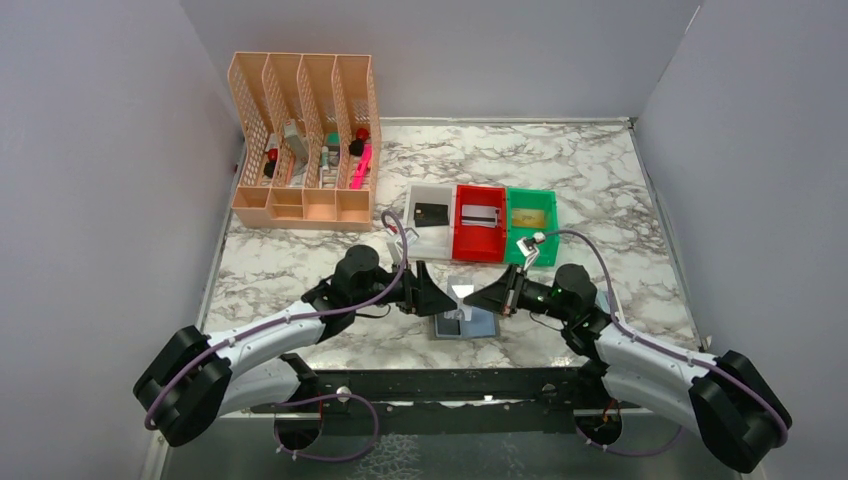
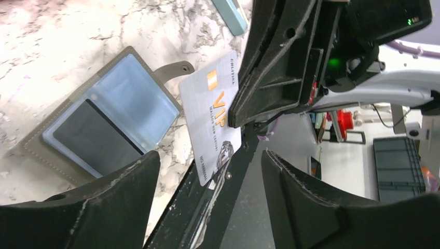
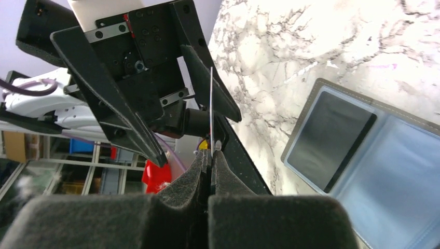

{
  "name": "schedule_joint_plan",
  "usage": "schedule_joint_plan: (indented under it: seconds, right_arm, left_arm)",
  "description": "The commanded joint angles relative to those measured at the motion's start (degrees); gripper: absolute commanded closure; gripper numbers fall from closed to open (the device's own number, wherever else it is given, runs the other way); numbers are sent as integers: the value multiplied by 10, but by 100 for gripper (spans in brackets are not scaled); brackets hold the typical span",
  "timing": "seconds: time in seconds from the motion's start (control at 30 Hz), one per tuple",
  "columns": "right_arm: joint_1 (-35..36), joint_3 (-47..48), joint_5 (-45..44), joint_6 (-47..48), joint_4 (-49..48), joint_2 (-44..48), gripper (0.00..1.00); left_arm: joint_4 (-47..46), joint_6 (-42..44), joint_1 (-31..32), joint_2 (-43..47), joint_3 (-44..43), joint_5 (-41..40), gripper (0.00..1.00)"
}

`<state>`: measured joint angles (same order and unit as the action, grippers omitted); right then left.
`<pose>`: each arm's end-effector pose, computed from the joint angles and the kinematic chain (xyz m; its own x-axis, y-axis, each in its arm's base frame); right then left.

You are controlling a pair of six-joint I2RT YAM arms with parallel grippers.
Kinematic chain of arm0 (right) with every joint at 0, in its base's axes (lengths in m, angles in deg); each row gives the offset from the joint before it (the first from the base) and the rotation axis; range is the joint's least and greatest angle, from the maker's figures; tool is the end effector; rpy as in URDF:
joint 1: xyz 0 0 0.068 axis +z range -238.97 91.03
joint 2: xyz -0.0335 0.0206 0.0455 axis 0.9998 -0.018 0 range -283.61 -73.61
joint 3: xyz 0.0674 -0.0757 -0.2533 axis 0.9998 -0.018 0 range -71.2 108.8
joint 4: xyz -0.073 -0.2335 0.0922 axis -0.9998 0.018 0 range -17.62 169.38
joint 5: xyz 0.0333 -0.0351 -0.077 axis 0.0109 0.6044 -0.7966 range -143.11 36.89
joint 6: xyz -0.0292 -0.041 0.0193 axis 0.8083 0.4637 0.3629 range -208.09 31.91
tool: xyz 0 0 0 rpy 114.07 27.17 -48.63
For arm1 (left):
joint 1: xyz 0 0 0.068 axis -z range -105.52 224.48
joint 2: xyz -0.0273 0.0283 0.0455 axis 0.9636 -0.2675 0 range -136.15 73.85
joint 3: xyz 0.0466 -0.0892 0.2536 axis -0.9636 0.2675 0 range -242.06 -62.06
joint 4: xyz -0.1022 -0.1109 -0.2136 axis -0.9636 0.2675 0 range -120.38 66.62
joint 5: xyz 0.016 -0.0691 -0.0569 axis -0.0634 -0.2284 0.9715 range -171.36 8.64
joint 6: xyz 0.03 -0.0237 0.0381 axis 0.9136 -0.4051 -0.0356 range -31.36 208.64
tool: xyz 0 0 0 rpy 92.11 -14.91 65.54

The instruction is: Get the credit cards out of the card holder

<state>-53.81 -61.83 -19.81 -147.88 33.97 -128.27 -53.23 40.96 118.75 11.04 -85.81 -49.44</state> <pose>0.1403 0.1226 0.1845 -0.8503 0.2846 -0.4427 -0.3818 0.2454 0.8911 0.1498 -0.1723 0.2115 -0.8415 -0.0563 -0.5374 0.4958 0.3148 -0.8094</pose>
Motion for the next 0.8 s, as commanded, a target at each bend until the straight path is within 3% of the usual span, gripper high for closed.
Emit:
schedule_joint_plan:
  seconds: [0.0, 0.33, 0.47, 0.57, 0.77]
  right_arm:
    - [-1, 12, -49, 37, 87, 33, 99]
    - [-1, 80, -227, 138, 353, 152, 99]
    - [-1, 120, -320, 186, 439, 181, 99]
    - [-1, 147, -373, 219, 476, 189, 99]
    - [-1, 188, -432, 270, 486, 168, 99]
  left_arm:
    - [82, 37, 1, 23, -15, -70, 23]
    - [407, 169, 1, 75, -161, -324, 15]
    - [468, 199, 1, 106, -201, -422, 12]
    - [498, 216, 1, 130, -219, -488, 1]
    - [512, 246, 1, 185, -200, -584, 1]
